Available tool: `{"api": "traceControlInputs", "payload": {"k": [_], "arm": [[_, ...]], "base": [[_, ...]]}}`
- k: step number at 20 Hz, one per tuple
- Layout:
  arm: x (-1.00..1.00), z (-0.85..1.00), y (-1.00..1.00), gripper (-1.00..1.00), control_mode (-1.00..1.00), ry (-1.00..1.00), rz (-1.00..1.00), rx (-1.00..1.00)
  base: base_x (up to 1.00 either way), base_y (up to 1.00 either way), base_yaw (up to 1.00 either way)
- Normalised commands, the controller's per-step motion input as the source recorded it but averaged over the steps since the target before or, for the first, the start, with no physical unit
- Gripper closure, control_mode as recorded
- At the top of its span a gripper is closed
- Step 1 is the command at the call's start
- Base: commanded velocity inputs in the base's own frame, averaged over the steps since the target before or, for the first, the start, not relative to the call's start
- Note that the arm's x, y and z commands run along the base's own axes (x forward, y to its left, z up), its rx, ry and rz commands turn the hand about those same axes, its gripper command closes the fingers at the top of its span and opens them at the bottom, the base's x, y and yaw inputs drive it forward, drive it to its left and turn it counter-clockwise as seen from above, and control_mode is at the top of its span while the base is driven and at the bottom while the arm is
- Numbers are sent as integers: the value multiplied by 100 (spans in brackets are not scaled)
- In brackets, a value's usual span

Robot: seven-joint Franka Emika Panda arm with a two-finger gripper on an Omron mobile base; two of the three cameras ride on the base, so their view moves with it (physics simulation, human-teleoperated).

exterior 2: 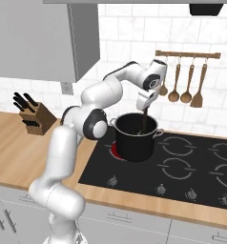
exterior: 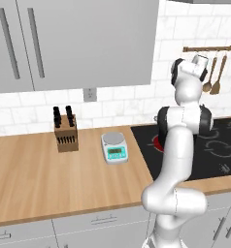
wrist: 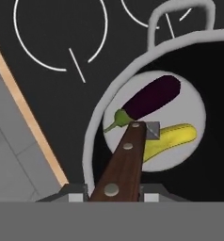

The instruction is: Put the eggplant and cucumber in the pot. Retrieve the spatula and lightly stir the vegetables in the pot.

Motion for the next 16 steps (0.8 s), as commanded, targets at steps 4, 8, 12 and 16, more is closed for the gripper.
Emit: {"api": "traceControlInputs", "payload": {"k": [4,8,12,16], "arm": [[0,-33,0,100,-100,4,0,12],[0,-27,6,100,-100,3,0,29],[3,-2,14,100,-100,0,1,26],[0,0,24,100,-100,-3,2,23]], "base": [[0,0,0],[0,0,0],[0,0,0],[0,0,0]]}}
